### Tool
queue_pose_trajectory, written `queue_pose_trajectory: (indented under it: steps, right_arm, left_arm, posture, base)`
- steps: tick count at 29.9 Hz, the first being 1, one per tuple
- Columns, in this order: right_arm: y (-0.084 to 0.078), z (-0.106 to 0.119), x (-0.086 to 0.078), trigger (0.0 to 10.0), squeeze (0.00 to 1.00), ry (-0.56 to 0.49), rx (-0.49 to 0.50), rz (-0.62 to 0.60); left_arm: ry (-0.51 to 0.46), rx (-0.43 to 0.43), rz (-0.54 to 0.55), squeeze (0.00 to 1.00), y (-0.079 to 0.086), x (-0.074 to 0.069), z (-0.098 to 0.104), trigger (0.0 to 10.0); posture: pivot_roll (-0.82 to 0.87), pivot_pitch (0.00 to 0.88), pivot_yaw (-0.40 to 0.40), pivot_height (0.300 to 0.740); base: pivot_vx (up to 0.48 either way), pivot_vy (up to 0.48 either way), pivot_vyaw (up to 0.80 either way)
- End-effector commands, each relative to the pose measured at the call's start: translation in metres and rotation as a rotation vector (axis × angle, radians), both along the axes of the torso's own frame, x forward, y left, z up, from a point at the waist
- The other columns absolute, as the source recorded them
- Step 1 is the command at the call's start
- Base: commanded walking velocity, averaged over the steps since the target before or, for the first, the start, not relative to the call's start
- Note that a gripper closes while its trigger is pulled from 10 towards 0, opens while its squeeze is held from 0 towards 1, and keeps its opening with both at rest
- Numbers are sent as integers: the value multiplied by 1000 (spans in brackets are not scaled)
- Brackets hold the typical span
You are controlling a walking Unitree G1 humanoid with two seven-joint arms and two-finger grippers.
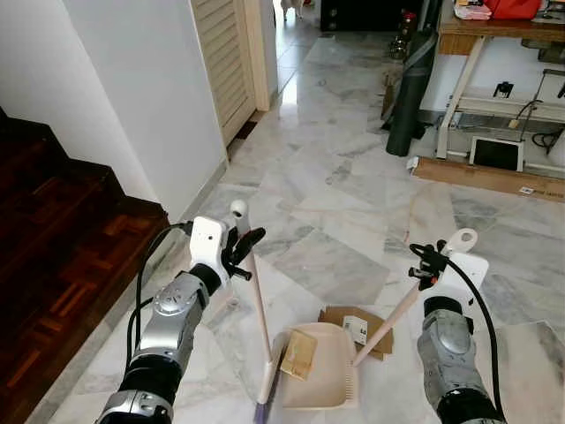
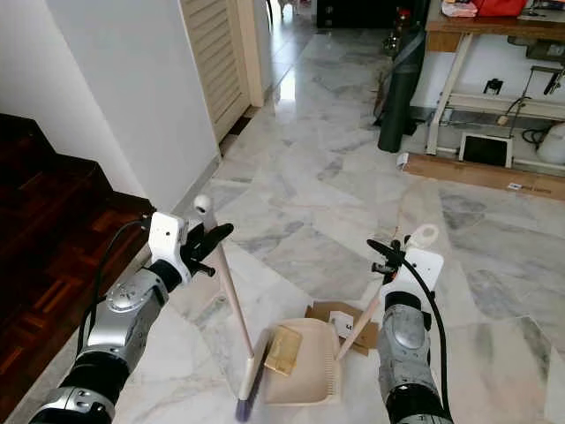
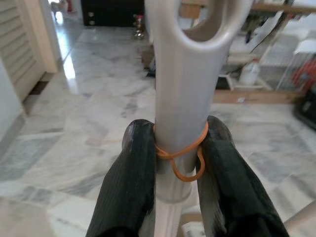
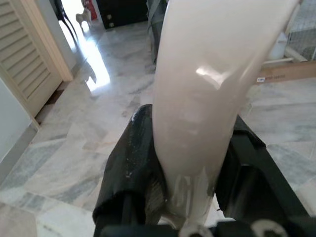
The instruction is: Sweep floor
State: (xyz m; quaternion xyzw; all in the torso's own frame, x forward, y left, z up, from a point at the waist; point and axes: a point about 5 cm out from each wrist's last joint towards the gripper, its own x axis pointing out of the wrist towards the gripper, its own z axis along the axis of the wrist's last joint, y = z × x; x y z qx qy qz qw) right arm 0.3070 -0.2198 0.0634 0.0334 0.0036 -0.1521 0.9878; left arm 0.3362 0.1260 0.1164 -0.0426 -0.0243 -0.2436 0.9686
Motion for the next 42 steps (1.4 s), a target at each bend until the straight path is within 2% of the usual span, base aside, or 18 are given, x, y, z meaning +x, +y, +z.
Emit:
queue_pose_trajectory:
  steps: [1, 8, 16, 19, 23, 25, 29, 33, 36, 38, 39, 40, 42]
  right_arm:
    - [5, 13, 8, 10000, 0, -60, 30, 16]
    - [9, 13, 10, 10000, 0, -57, 41, 28]
    - [16, 14, 14, 10000, 0, -47, 56, 47]
    - [17, 15, 15, 10000, 0, -50, 58, 48]
    - [16, 16, 16, 10000, 0, -56, 59, 47]
    - [15, 16, 16, 10000, 0, -58, 58, 46]
    - [14, 16, 15, 10000, 0, -56, 55, 44]
    - [13, 16, 15, 10000, 0, -56, 52, 41]
    - [15, 17, 15, 10000, 0, -63, 49, 44]
    - [17, 20, 14, 10000, 0, -95, 54, 39]
    - [17, 20, 14, 10000, 0, -95, 54, 39]
    - [17, 21, 14, 10000, 0, -98, 53, 38]
    - [17, 21, 13, 10000, 0, -102, 52, 33]
  left_arm:
    - [-26, -91, -18, 0, -3, 4, 14, 10000]
    - [-38, -192, -4, 0, 3, 5, 27, 10000]
    - [-83, -200, -49, 0, 7, 4, 48, 10000]
    - [-105, -189, -28, 0, 8, 6, 53, 10000]
    - [-194, -143, 45, 0, 14, 7, 66, 10000]
    - [-294, -119, 102, 0, 18, 5, 84, 10000]
    - [-349, -139, 137, 0, 21, 2, 99, 10000]
    - [-422, -109, 197, 0, 26, -2, 110, 10000]
    - [-437, -39, 246, 0, 30, -3, 107, 10000]
    - [-396, 30, 271, 0, 33, -3, 88, 10000]
    - [-396, 30, 271, 0, 33, -3, 88, 10000]
    - [-365, 74, 279, 0, 35, -5, 74, 10000]
    - [-321, 84, 293, 0, 37, -8, 59, 10000]
  posture:
    - [-17, 0, 108, 740]
    - [4, 0, 104, 740]
    - [20, 0, 105, 740]
    - [18, 0, 106, 740]
    - [13, 0, 106, 740]
    - [15, 0, 104, 740]
    - [18, 0, 101, 740]
    - [22, 0, 97, 740]
    - [21, 0, 96, 740]
    - [19, 0, 97, 740]
    - [19, 0, 97, 740]
    - [14, 0, 96, 740]
    - [9, 0, 90, 740]
  base:
    - [0, 0, 0]
    - [0, 0, 0]
    - [0, 0, 0]
    - [0, 0, 0]
    - [0, 0, 0]
    - [0, 0, 0]
    - [0, 0, 0]
    - [0, 0, 0]
    - [0, 0, 0]
    - [0, 0, 0]
    - [0, 0, 0]
    - [0, 0, 0]
    - [0, 0, 0]
